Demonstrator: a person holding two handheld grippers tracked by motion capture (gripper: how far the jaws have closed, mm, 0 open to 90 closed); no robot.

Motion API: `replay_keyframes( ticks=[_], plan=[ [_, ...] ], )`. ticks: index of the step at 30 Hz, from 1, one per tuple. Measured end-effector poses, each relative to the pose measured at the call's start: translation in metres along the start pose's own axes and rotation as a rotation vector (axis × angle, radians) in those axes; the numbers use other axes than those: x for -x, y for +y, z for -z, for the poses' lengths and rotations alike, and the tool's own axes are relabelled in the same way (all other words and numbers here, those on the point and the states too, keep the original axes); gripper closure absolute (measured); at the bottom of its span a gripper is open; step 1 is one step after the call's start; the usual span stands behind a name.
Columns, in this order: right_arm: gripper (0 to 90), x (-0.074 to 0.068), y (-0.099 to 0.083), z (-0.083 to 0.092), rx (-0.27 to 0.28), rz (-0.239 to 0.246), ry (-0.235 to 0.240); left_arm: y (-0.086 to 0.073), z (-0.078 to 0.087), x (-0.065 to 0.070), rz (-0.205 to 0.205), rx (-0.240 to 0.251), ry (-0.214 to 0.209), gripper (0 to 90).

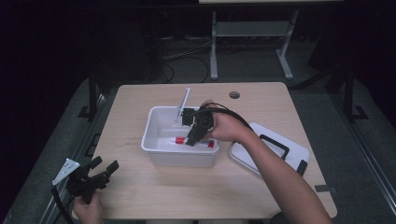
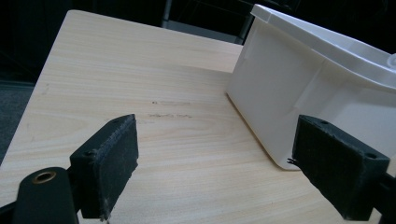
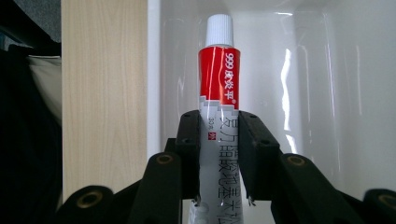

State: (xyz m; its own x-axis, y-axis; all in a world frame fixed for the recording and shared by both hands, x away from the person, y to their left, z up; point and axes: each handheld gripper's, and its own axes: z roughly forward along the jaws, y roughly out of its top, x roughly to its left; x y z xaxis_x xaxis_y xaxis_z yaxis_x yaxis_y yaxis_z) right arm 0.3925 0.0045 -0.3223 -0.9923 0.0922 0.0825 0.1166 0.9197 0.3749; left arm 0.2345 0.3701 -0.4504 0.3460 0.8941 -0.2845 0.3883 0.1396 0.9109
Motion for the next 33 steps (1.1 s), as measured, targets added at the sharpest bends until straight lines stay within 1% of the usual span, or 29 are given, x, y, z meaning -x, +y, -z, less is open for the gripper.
replay_keyframes(
  ticks=[10,18,20,30,33],
  plan=[
    [70.7,0.004,-0.002,-0.004,-0.003,-0.016,0.002,0.000,0.000,0.000,0.001,0.000,-0.002,13.7],
    [70.7,0.008,-0.001,-0.012,-0.012,-0.027,0.008,0.000,0.000,0.000,0.001,0.001,-0.003,13.7],
    [70.7,0.009,-0.002,-0.014,-0.007,-0.030,0.014,0.000,0.000,0.000,0.003,0.003,-0.003,13.7],
    [70.7,0.015,-0.009,-0.025,-0.020,-0.056,0.031,0.000,-0.001,0.001,0.001,-0.001,-0.005,13.7],
    [70.7,0.017,-0.010,-0.028,-0.016,-0.060,0.034,0.000,-0.001,0.000,0.002,0.000,-0.005,13.7]
  ],
)
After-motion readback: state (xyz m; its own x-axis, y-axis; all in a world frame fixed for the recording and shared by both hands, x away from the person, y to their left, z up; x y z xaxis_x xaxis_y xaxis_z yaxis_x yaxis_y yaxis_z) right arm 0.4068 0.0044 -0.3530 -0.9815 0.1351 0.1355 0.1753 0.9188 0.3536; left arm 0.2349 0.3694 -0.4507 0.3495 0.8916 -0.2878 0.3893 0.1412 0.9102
